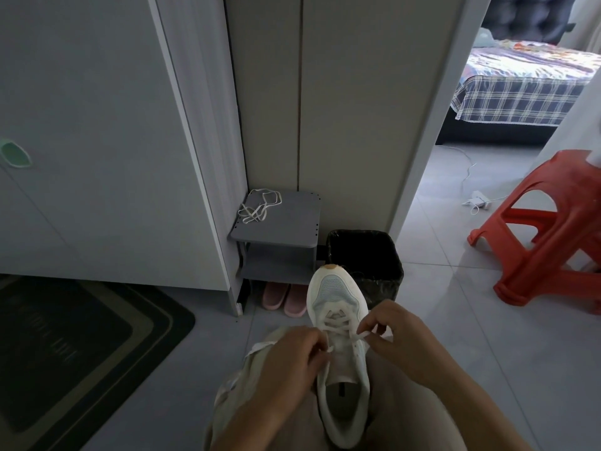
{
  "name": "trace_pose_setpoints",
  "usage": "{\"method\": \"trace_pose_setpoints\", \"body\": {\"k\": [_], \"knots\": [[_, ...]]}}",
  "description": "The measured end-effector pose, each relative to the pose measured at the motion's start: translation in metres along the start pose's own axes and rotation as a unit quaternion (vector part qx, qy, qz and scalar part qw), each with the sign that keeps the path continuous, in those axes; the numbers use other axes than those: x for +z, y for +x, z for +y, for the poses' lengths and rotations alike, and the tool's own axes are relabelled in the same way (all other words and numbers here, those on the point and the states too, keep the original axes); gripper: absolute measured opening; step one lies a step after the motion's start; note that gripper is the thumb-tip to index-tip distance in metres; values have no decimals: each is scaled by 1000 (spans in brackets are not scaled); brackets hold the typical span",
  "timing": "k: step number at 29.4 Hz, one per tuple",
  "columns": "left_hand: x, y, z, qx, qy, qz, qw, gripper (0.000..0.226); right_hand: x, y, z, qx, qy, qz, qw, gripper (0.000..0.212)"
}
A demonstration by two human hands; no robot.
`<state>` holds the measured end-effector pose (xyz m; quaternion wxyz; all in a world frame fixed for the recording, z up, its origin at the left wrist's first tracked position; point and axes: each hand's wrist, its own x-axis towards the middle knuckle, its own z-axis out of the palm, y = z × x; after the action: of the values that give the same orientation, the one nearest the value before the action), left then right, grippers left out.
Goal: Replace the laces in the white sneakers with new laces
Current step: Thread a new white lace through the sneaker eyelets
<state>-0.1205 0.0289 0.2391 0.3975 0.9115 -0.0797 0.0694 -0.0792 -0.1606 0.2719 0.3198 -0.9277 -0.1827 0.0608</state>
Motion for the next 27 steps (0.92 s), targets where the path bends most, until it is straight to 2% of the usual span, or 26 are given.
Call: {"method": "trace_pose_setpoints", "body": {"k": [2,5,7,10,12,14,15,16,18,22,27], "knots": [[-6,-1,-13,24,13,3,1000,3,6,-2,4,-13,-14,23,1000,29],[-29,-6,-45,65,82,93,990,6,19,-4,5,-43,-59,99,992,17],[-52,-14,-66,65,118,124,983,6,27,-5,5,-57,-68,136,987,22],[-75,-29,-93,7,151,81,985,27,31,-8,10,-48,-38,158,986,23],[-75,-37,-103,-11,144,18,989,32,29,-12,12,-4,7,153,988,20],[-66,-40,-105,-2,133,-15,991,10,30,-17,12,21,50,136,989,21],[-60,-38,-100,-10,127,-18,992,11,30,-18,11,26,65,125,990,22],[-53,-35,-94,-9,117,0,993,29,30,-19,11,26,71,112,991,22],[-38,-26,-72,-10,77,35,996,42,31,-17,11,17,47,76,996,20],[-5,-11,-25,43,44,-6,998,37,34,-9,10,-19,-19,43,999,24],[8,-4,-5,6,42,11,999,21,31,-10,4,-4,-23,48,999,23]]}}
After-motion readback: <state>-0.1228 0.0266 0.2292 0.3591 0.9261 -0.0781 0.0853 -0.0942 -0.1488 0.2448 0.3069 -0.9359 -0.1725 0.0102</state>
